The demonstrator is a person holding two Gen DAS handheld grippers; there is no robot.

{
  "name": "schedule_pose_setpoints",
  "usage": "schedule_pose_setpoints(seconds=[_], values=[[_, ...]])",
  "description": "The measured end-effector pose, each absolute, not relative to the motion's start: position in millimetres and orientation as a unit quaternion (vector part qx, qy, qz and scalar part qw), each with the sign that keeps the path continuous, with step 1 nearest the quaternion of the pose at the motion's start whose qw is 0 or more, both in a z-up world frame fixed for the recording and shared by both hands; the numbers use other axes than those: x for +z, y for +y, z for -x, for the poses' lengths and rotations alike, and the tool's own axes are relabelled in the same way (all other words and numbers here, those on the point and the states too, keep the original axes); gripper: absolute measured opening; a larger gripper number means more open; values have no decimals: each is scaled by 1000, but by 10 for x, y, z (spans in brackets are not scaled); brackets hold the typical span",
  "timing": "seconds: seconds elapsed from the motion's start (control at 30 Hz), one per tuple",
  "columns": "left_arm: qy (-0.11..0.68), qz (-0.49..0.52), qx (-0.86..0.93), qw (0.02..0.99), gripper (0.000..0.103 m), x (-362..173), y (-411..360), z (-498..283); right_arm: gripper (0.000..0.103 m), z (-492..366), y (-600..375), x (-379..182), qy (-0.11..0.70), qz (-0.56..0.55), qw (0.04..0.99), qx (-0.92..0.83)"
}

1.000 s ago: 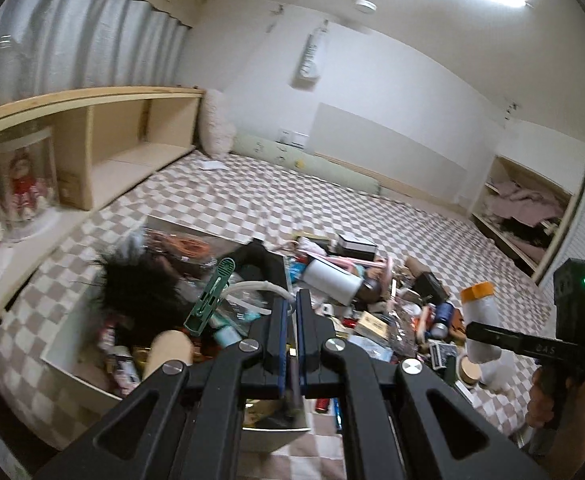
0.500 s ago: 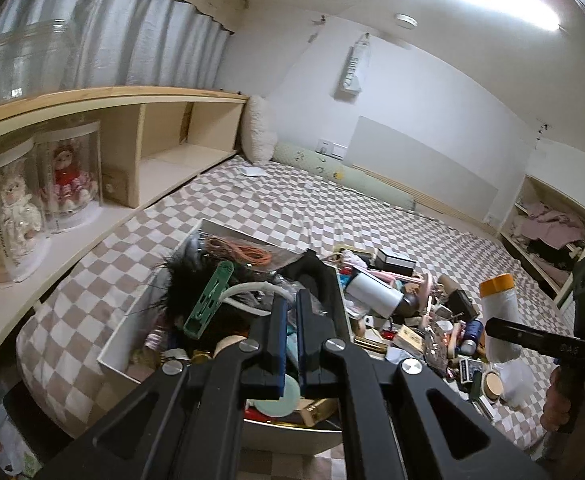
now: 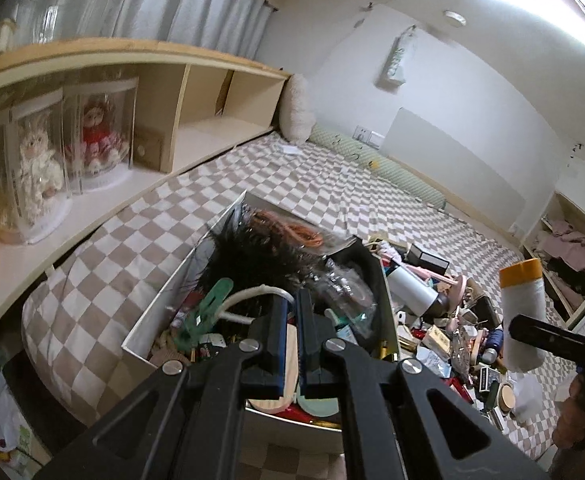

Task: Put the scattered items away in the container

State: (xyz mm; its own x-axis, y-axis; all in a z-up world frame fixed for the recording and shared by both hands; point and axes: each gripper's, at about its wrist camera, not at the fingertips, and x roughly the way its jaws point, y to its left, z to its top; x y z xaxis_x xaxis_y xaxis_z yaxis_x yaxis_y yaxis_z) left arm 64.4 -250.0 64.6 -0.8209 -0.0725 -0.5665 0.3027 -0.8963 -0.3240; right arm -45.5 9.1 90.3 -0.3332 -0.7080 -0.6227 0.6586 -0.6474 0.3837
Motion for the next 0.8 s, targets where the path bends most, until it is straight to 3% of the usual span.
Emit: schedule_pose_setpoints(seconds=[0.8], values=[[206, -371, -888, 175, 4, 181, -2737, -186, 42, 538, -236, 746, -30, -420, 428, -800]])
